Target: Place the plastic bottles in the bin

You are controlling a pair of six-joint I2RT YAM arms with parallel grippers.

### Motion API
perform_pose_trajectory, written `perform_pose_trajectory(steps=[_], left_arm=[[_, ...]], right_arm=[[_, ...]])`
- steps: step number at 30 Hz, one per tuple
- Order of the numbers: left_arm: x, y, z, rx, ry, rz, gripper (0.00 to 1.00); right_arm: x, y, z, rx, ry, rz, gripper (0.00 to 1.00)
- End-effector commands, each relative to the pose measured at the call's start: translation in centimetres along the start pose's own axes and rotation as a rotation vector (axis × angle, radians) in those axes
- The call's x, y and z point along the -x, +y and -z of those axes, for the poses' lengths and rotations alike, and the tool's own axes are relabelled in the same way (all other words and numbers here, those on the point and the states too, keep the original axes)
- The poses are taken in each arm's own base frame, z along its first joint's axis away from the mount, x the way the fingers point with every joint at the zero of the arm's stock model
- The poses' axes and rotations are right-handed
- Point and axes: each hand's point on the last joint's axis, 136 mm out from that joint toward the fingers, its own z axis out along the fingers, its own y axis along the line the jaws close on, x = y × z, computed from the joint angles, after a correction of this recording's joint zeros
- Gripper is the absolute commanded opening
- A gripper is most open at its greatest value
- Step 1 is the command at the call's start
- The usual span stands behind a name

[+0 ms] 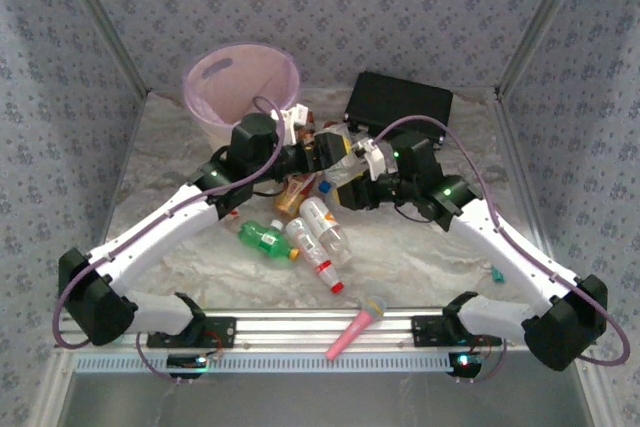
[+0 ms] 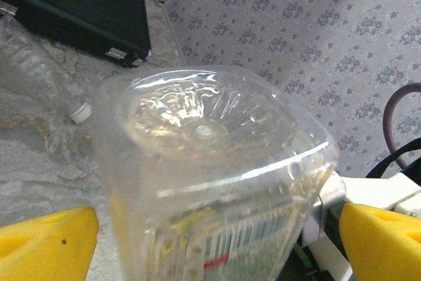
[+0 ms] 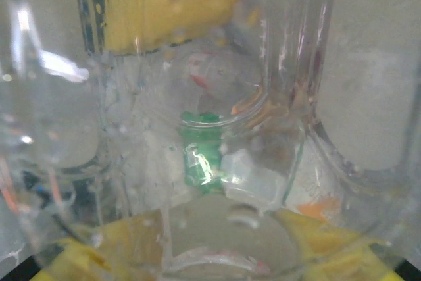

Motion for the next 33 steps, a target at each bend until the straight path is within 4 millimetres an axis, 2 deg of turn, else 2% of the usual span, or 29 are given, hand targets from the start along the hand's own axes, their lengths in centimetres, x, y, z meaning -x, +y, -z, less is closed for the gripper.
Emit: perform_pose_trajectory(steps=[1,7,9,12,15,16,20,22,24,25,29,31,33], left_arm=[[-0.3,-0.6,-0.6,-0.036,0.013,-0.013,0.90],[-0.7,0.0,-1.0,-0.016,0.028,-0.014,0.82],[-0.7,0.2,-1.1,-0.012,0.029,-0.014,0.75],[-0.6,0.4,-1.2,-0.005,0.027,-0.014,0.66],[-0.5,0.4,-1.2,0.001,0.024,-0.018,0.64],[-0.4,0.5,-1.2,0.005,0.022,-0.019,0.63],[0.0,0.8,-0.8,0.018,0.013,-0.022,0.63],[0.5,0.9,-0.6,0.023,0.004,-0.023,0.62],[1.0,0.8,-0.4,0.030,0.000,-0.034,0.62],[1.4,0.6,-0.3,0.031,-0.005,-0.042,0.62],[3.5,-0.4,0.3,0.017,-0.026,-0.073,0.61],[5.4,-1.0,1.2,0.009,-0.053,-0.096,0.59],[8.3,-1.9,2.7,0.010,-0.099,-0.133,0.57]], right_arm=[[0.9,1.4,0.1,0.057,-0.024,0.003,0.27],[1.5,1.8,0.1,0.075,-0.049,0.003,0.27],[1.7,1.9,0.1,0.074,-0.051,0.005,0.28],[1.9,1.9,0.1,0.074,-0.049,0.006,0.33],[1.8,1.7,0.1,0.065,-0.042,0.007,0.37],[1.8,1.7,0.1,0.061,-0.039,0.007,0.41],[1.4,1.1,0.7,0.018,-0.015,0.016,0.66],[1.3,0.8,1.4,-0.002,-0.004,0.017,0.75],[1.0,0.9,2.5,-0.004,0.010,0.006,0.94],[0.9,0.9,3.0,-0.009,0.013,0.009,0.99],[0.8,0.7,5.9,-0.069,-0.014,0.011,1.00],[1.0,0.2,7.8,-0.112,-0.044,-0.001,1.00],[0.8,-0.7,9.3,-0.156,-0.063,-0.030,1.00]])
